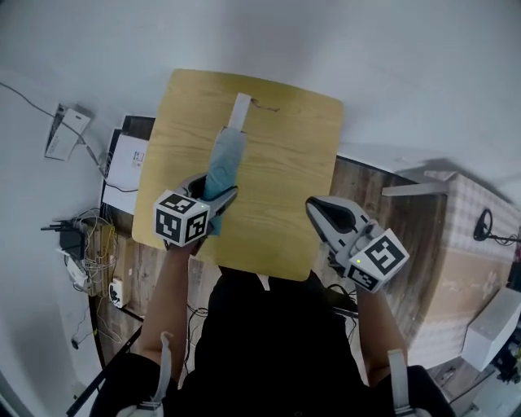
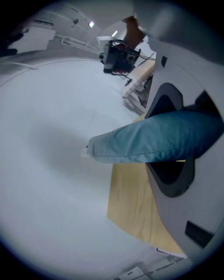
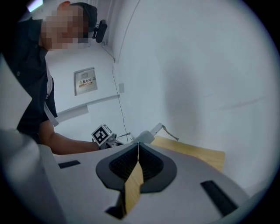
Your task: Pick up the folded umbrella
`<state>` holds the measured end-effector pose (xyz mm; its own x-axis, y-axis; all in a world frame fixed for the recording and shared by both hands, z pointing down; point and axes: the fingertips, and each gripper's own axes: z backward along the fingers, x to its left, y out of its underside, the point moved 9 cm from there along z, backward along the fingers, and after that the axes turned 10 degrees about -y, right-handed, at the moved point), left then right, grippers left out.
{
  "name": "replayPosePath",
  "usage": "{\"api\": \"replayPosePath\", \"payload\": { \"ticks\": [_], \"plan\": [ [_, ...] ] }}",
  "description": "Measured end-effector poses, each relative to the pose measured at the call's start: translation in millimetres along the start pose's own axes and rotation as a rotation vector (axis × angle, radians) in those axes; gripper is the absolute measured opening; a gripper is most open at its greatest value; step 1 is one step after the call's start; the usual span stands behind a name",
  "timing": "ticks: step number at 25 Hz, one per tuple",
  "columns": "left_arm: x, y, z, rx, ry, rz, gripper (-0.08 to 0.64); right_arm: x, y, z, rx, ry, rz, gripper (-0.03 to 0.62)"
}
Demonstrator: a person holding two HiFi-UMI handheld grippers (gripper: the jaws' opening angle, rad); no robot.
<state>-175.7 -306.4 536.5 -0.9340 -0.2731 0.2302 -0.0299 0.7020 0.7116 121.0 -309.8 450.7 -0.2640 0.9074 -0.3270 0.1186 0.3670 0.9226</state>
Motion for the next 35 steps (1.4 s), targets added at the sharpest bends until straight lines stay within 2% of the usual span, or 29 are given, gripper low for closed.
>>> {"api": "replayPosePath", "payload": {
  "ticks": [4,8,11,16,21,23,28,32,35],
  "plan": [
    [-6,-65,54,-0.273,0.151,0.04,0.278,22,-62,-8,-0.081,0.003,0.121,0.02],
    [-14,-124,117,-0.51,0.321,-0.002,0.278,57,-121,-13,-0.179,-0.007,0.224,0.02],
    [-23,-153,166,-0.639,0.449,-0.043,0.279,86,-148,-10,-0.254,-0.008,0.266,0.018],
    [-27,-166,231,-0.797,0.678,-0.067,0.279,126,-160,-5,-0.309,0.022,0.297,0.018],
    [-10,-153,274,-0.892,0.873,-0.02,0.279,162,-149,-11,-0.34,0.051,0.314,0.018],
    [0,-145,281,-0.912,0.922,0.0,0.281,170,-143,-18,-0.348,0.059,0.309,0.018],
    [14,-120,288,-0.903,0.923,0.015,0.282,191,-139,-29,-0.336,0.045,0.32,0.018],
    [15,-100,296,-0.875,0.934,0.02,0.282,201,-138,-25,-0.423,-0.013,0.286,0.018],
    [1,-91,309,-0.862,0.931,-0.002,0.284,203,-140,-22,-0.431,-0.049,0.287,0.018]
  ]
}}
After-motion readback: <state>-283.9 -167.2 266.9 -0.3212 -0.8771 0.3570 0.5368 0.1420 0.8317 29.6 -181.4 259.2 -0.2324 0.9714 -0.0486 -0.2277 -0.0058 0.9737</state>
